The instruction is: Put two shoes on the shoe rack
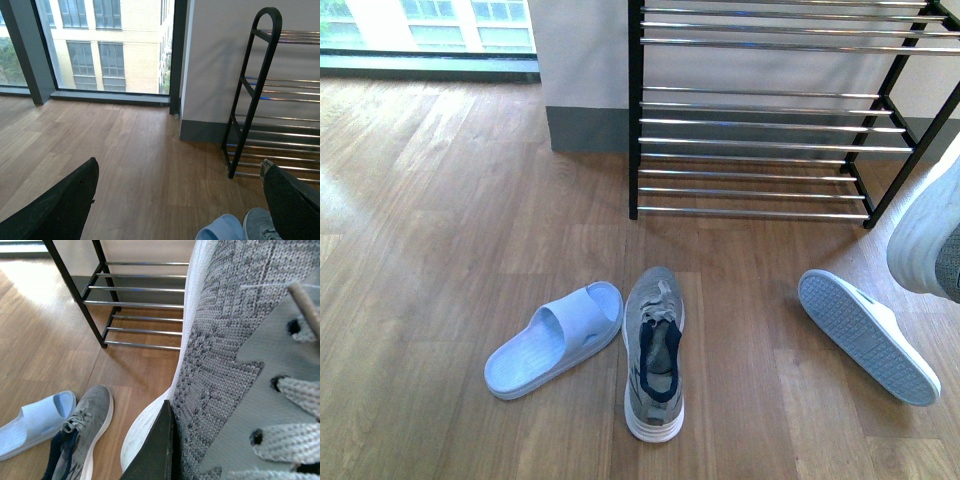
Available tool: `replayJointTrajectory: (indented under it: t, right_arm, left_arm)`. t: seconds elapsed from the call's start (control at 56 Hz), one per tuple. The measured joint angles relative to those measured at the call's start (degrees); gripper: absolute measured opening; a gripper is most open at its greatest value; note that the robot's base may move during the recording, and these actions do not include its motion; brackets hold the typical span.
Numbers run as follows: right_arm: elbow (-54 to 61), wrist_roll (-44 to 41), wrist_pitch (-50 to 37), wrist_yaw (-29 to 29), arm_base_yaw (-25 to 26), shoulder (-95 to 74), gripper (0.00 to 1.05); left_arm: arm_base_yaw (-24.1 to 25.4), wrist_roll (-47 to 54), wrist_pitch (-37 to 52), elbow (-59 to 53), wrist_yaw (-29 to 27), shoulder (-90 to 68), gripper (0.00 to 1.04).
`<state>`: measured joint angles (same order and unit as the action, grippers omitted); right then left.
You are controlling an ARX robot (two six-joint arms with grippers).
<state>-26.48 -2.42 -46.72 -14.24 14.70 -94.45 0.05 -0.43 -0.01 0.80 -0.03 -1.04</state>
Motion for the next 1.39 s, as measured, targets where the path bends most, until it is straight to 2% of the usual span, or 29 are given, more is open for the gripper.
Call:
replayJointTrajectory:
  t: [1.269,1.305,1.34,1.394]
  right_arm:
    - [0.11,-0.02,-0.15,0.00,0.22,-0.35,0.02]
    - [0.11,-0.02,-0.15,0.04,0.22,-0.35,0.02]
    - [0.11,-0.02,-0.15,0.02,0.22,-0.35,0.02]
    - [0.11,-0.02,-0.15,0.11,0.22,-0.35,0.02]
  left_arm:
    - [-0.09,-0.02,-0.02,0.02,-0.07,-0.07,0.95]
    - [-2.58,-3.34,-4.52,1.57,-8.24,-2.36,0.95]
    - [-4.81,-6.23,-7.10,3.10,-13.92,-6.03,0.95]
    - [-5.95,-10.54,-6.82,4.61,-19.28,-13.27,0.95]
